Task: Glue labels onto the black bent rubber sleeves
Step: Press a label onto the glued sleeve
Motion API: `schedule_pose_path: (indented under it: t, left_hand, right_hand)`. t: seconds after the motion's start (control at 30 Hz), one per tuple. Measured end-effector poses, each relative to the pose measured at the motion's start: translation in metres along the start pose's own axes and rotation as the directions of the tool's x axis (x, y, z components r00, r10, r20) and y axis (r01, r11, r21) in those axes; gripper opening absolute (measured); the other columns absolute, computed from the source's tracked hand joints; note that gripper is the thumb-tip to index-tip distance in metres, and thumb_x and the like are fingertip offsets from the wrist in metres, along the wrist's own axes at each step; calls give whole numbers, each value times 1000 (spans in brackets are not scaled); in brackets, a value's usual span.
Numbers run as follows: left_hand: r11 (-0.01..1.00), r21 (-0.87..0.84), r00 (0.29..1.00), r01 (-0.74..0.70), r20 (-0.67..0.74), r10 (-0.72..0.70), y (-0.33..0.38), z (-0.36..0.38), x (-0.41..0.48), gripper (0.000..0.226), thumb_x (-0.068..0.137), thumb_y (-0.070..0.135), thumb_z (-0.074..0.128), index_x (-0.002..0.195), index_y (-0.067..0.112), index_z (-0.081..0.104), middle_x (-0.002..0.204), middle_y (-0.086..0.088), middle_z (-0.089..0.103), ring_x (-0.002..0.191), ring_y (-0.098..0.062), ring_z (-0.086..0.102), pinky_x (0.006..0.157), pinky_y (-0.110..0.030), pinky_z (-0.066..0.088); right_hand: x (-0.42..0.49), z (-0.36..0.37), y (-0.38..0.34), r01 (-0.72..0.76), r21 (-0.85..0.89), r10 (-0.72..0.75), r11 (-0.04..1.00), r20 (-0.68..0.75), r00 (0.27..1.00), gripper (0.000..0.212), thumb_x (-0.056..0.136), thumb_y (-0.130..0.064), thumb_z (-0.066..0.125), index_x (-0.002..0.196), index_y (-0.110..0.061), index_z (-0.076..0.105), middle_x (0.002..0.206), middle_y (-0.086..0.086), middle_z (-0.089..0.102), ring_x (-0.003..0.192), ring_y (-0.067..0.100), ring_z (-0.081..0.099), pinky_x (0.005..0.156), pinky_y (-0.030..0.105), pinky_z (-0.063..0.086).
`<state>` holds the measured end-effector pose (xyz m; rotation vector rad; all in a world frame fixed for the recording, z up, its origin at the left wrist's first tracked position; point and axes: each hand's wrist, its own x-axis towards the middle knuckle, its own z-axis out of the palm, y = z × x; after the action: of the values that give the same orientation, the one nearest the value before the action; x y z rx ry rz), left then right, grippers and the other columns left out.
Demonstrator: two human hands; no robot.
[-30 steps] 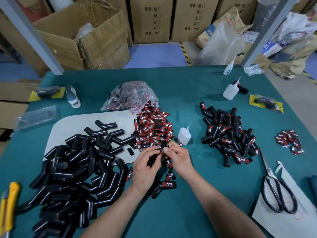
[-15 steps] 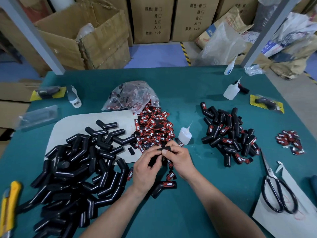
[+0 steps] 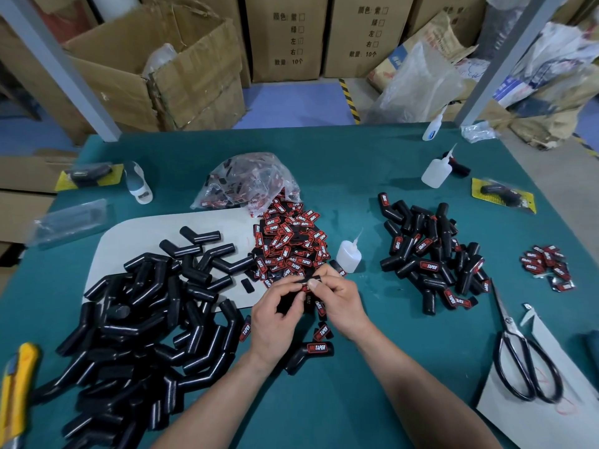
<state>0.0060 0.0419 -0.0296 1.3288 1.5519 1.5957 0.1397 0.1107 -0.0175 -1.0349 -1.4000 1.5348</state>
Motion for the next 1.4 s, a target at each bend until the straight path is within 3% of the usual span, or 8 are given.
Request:
schedule_pose_path:
  t: [0.07, 0.17, 0.43, 0.67, 0.83, 1.07, 1.27, 1.4]
  left_hand:
    - [1000, -2, 1000, 7, 10, -7, -1, 0, 0, 24, 94, 22, 69, 111, 39, 70, 122, 14, 71, 117, -17, 68, 102, -27, 52]
    - [1000, 0, 1000, -4, 10, 4, -3, 0, 0, 20, 94, 22, 69, 110, 34, 71, 121, 13, 71, 116, -17, 69, 101, -28, 52]
    - [999, 20, 1000, -27, 11, 27, -1, -1, 0, 14, 94, 21, 67, 108, 21, 71, 120, 10, 71, 115, -19, 68, 101, -32, 52]
    - [970, 137, 979, -202, 45, 197, 0, 0, -3, 21, 99, 12, 61, 115, 6, 73, 124, -1, 67, 119, -15, 64, 104, -24, 47]
    - [976, 170, 990, -138, -2, 140, 0, -2, 0, 23, 98, 17, 61, 111, 5, 75, 119, -3, 68, 116, -15, 65, 103, -28, 50]
    - [975, 163, 988, -152, 10, 152, 4, 0, -2, 24, 98, 17, 61, 111, 1, 75, 120, -2, 66, 117, -10, 63, 104, -22, 47]
    - [971, 183, 987, -157, 50, 150, 2, 1, -3, 24, 96, 17, 61, 111, 2, 74, 119, -1, 64, 116, -8, 62, 104, -21, 46]
    - [974, 180, 991, -137, 37, 132, -2, 1, -3, 24, 94, 20, 67, 109, 3, 74, 118, -2, 65, 115, -7, 62, 104, -19, 46]
  right_hand:
    - [0, 0, 1, 8, -1, -8, 1000, 2, 1000, 38, 90, -28, 65, 70, 4, 66, 82, 12, 51, 78, 16, 50, 73, 30, 42]
    - [0, 0, 0, 21, -8, -21, 1000, 5, 1000, 35, 89, -29, 65, 67, -3, 68, 81, 3, 52, 77, 14, 50, 72, 27, 41]
    - [0, 0, -2, 28, 11, -28, 1000, 6, 1000, 43, 89, -29, 64, 66, 7, 63, 79, -1, 51, 75, 11, 48, 70, 24, 39]
    - [-1, 0, -2, 18, 13, -18, 1000, 12, 1000, 39, 91, -27, 63, 67, 4, 63, 81, -2, 53, 76, 10, 49, 72, 24, 40]
    - [0, 3, 0, -50, 64, 47, 997, 49, 998, 24, 94, -15, 52, 75, -10, 65, 83, -7, 53, 77, 8, 49, 72, 21, 41]
    - [0, 4, 4, -1, 10, 2, 1000, -22, 1000, 24, 87, -27, 61, 65, -28, 70, 78, -9, 57, 76, 9, 52, 72, 25, 42]
    - [0, 3, 4, 8, 22, -7, 1000, -40, 999, 31, 85, -26, 63, 60, -9, 61, 78, -9, 52, 73, 9, 48, 69, 22, 39]
    - [1, 1, 2, -6, 17, 6, 1000, -20, 1000, 30, 88, -18, 62, 58, -14, 63, 77, -9, 52, 73, 10, 48, 69, 24, 39]
